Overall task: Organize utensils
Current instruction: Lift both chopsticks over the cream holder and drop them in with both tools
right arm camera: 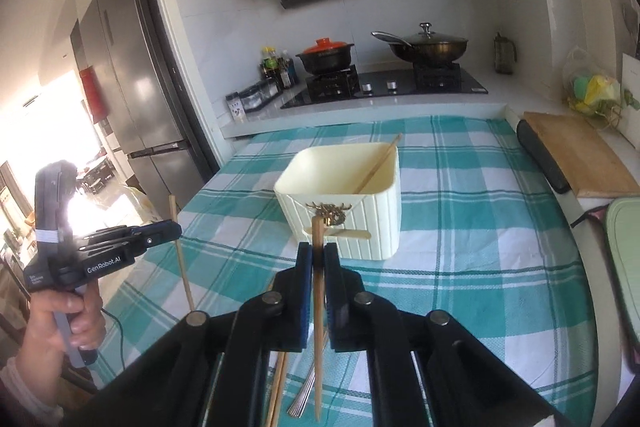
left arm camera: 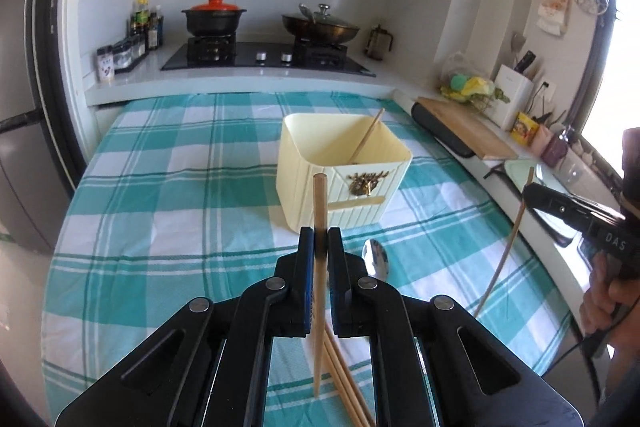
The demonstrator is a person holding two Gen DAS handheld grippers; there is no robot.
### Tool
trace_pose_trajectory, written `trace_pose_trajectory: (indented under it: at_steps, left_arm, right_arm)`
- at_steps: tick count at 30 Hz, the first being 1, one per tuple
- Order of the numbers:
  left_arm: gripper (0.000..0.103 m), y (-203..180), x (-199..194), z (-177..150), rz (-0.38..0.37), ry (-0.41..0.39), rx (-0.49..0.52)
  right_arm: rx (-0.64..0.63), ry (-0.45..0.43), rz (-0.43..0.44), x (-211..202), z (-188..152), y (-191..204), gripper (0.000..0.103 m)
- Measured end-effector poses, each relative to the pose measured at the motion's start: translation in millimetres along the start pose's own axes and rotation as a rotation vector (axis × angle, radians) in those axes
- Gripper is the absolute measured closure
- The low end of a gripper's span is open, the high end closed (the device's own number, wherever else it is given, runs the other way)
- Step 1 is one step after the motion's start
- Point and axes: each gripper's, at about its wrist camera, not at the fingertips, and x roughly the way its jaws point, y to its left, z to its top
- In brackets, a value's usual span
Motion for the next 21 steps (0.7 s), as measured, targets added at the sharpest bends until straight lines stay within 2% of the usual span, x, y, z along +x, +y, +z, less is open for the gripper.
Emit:
trace_pose_trajectory:
  at_steps: [10,21]
  left_arm:
    - [0.099,-9,-22,7,-0.053,-0.059,-0.009]
    - [0.099,-10,-29,25,-0.089,-0.102,-0.034]
  right_arm:
    - [-0.086,-0.135,-0.017,-27,6,20,0.097]
    - [-0.076,-0.155,-0.014,-23,17,14,0.097]
